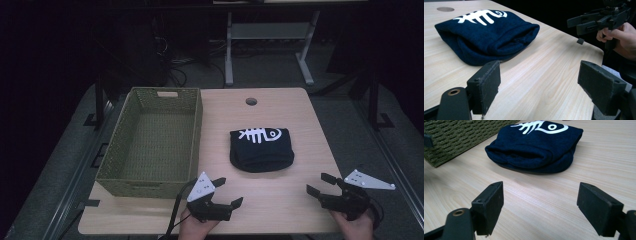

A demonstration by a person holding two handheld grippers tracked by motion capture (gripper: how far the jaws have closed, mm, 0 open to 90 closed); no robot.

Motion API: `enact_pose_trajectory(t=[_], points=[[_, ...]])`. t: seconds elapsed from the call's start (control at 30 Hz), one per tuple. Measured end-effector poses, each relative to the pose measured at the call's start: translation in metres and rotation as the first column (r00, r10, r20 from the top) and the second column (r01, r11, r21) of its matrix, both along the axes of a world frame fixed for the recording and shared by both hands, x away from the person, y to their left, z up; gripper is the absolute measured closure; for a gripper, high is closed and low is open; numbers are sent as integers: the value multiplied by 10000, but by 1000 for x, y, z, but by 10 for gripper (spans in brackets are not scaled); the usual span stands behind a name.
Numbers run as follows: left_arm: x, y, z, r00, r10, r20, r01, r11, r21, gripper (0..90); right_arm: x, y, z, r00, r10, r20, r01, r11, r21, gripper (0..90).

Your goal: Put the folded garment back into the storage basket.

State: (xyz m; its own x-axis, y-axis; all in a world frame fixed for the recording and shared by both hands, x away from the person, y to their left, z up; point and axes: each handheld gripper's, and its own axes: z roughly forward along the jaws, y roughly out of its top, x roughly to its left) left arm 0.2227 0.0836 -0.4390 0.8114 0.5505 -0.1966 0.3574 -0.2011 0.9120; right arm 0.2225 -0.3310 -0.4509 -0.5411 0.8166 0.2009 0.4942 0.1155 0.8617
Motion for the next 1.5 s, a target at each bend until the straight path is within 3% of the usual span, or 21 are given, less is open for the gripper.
enact_pose_trajectory(t=[0.23,0.33,0.5,0.6,0.87,1.5], points=[[6,-3,0,10000,-16,46,15,9999,173,180,2,1,-3,9999,-82,-69,82,10000,-31,211],[10,-1,2,9998,216,-49,-217,9997,-111,180,5,4,-3,9998,-186,-57,187,9997,140,208],[17,-6,7,9987,500,-37,-500,9987,94,180,12,5,1,9998,-199,-42,200,9997,169,200],[26,-10,10,9974,567,-443,-562,9983,130,185,20,7,9,9999,-19,-132,19,10000,-52,185],[47,-24,9,9887,1201,-893,-1191,9928,160,177,39,13,20,9986,351,-400,-365,9988,-327,192],[80,-63,29,9823,1662,-864,-1619,9853,544,176,82,23,37,9931,699,-941,-752,9957,-540,197]])
